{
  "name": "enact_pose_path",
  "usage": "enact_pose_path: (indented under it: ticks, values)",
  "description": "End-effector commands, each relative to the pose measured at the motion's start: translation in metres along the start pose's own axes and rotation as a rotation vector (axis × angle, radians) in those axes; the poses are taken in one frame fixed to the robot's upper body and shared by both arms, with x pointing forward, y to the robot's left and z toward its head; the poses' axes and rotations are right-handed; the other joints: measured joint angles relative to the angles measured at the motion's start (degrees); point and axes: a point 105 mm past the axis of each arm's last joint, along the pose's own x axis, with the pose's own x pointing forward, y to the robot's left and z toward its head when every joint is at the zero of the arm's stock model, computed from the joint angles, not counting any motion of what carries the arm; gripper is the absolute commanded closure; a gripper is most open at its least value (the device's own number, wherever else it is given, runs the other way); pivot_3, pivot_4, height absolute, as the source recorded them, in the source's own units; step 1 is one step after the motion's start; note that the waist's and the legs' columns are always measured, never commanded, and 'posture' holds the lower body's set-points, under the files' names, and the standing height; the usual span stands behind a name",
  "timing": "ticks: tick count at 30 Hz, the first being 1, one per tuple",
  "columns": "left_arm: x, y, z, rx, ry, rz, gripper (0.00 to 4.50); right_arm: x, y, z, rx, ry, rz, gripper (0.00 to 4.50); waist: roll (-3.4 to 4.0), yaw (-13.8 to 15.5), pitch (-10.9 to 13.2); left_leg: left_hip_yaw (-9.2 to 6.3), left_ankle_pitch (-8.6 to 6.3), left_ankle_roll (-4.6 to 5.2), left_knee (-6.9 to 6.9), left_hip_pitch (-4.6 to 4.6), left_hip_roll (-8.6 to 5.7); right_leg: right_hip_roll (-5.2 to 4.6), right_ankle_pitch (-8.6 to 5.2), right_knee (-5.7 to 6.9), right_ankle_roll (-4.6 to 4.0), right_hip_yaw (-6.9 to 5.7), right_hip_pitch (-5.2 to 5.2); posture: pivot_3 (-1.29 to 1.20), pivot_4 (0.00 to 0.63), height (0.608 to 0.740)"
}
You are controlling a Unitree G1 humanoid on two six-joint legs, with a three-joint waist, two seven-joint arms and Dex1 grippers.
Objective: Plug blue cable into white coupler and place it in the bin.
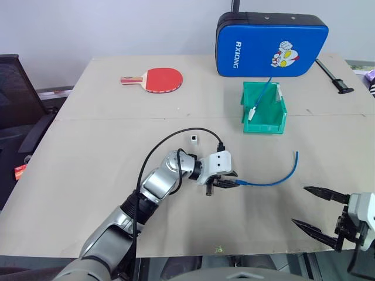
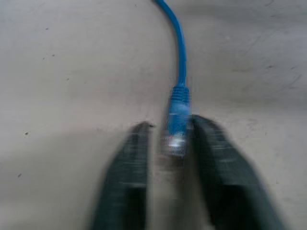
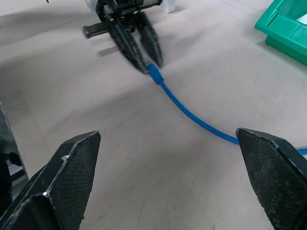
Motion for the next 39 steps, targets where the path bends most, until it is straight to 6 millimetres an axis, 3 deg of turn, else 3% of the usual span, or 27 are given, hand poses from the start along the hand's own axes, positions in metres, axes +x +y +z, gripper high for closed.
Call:
enact_pose_path:
  ticks: [1,5,11,15,19,25,30,34,39]
  values:
    - [-0.003,-0.007,-0.001,-0.014,-0.004,-0.028,4.48,0.002,0.004,0.007,-0.011,-0.023,0.006,0.0,0.0,-0.01,0.0,0.0,0.0,0.0,0.0,0.0,0.0,0.0,0.0,0.0,0.0,0.0,0.0,0.0,0.15,0.74]
    - [-0.008,-0.006,0.005,-0.035,-0.049,-0.019,4.48,0.004,0.005,0.01,0.025,-0.045,0.001,0.0,0.0,-0.01,0.0,-0.03,0.0,0.0,0.0,0.01,0.0,0.0,0.0,0.0,0.0,0.0,0.0,0.0,0.15,0.74]
    - [-0.01,0.017,0.047,0.04,-0.299,0.144,4.48,0.029,0.015,0.027,0.332,-0.183,-0.08,0.0,0.0,0.09,0.0,-0.16,0.0,0.0,0.03,-0.05,0.0,-0.04,0.0,-0.01,0.0,-0.1,-0.01,0.0,0.15,0.74]
    - [-0.009,0.017,0.067,0.039,-0.431,0.21,4.48,0.051,0.016,0.051,0.504,-0.348,-0.132,0.0,0.0,-0.07,0.0,-0.16,0.0,0.0,0.04,-0.06,-0.02,-0.06,0.0,-0.03,0.0,-0.1,-0.01,0.0,0.15,0.74]
    - [-0.012,0.012,0.081,-0.124,-0.568,0.199,4.48,0.071,0.004,0.085,0.554,-0.544,-0.163,0.0,0.01,-0.59,-0.01,-0.26,0.0,-0.01,-0.01,0.04,-0.09,0.0,0.01,-0.02,0.01,0.06,-0.03,0.0,0.15,0.74]
    - [-0.022,-0.002,0.093,-0.273,-0.658,0.028,4.48,0.089,-0.008,0.085,0.484,-0.549,-0.081,0.0,0.01,-0.21,-0.01,-0.35,0.0,-0.01,0.0,-0.02,-0.15,0.01,0.01,-0.04,0.01,-0.03,-0.07,0.0,0.15,0.74]
    - [-0.03,0.001,0.096,-0.308,-0.681,0.022,4.48,0.081,-0.021,0.081,0.466,-0.566,-0.068,0.0,0.01,-0.03,-0.01,-0.41,0.0,0.0,0.0,-0.04,-0.18,0.01,0.0,-0.08,0.01,-0.06,-0.07,0.0,0.15,0.74]
    - [-0.035,0.015,0.094,-0.315,-0.699,0.115,4.48,0.066,-0.016,0.086,0.487,-0.609,0.008,0.0,0.01,-0.15,-0.01,-0.4,0.0,0.0,0.01,-0.04,-0.18,0.01,0.01,-0.08,0.01,-0.04,-0.07,0.0,0.15,0.74]
    - [-0.037,0.018,0.098,-0.325,-0.737,0.14,4.48,0.067,0.001,0.071,0.571,-0.506,0.1,0.0,-0.01,-0.15,-0.01,-0.41,0.0,0.0,0.01,-0.05,-0.18,0.01,0.01,-0.08,0.01,-0.04,-0.04,0.0,0.15,0.74]
